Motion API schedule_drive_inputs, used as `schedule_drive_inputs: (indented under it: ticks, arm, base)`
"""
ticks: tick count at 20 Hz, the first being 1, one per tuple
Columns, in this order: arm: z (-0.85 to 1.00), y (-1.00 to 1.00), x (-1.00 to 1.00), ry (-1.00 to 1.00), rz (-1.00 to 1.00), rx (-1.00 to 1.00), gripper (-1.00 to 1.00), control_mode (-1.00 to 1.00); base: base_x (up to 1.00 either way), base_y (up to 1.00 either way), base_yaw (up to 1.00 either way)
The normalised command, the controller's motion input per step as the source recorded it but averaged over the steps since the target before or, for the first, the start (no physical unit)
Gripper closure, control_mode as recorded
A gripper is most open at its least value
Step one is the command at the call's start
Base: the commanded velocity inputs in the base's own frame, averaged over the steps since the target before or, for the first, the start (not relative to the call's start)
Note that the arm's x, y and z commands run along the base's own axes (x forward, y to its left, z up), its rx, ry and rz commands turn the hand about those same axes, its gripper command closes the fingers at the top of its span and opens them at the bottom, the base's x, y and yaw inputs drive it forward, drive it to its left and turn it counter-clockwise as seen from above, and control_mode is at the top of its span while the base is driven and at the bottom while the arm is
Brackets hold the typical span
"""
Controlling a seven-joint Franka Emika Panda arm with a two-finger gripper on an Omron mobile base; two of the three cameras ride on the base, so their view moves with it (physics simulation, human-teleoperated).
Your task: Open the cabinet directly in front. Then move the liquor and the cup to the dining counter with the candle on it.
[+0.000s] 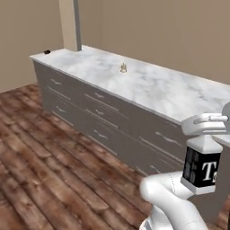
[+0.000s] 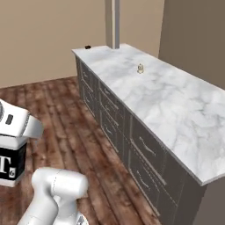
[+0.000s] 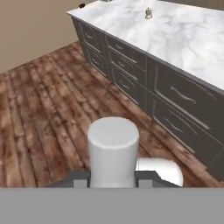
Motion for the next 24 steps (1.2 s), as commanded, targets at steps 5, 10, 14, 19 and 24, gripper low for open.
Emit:
schedule_drive_inputs:
  ticks: [5,10,14,19,24]
  arm:
    - [0.0,0.0,0.0,0.0,0.0,0.0,1.0,1.0]
    - [0.0,0.0,0.0,0.0,0.0,0.0,1.0,1.0]
    - [0.0,0.0,0.0,0.0,0.0,0.0,1.0,1.0]
    - [0.0,0.0,0.0,0.0,0.0,0.0,1.0,1.0]
    - [0.0,0.0,0.0,0.0,0.0,0.0,1.0,1.0]
  base:
    - [1.0,0.44,-0.28]
    - [1.0,0.4,-0.33]
    - [1.0,0.4,-0.36]
    - [1.0,0.42,-0.36]
    - [1.0,0.42,-0.36]
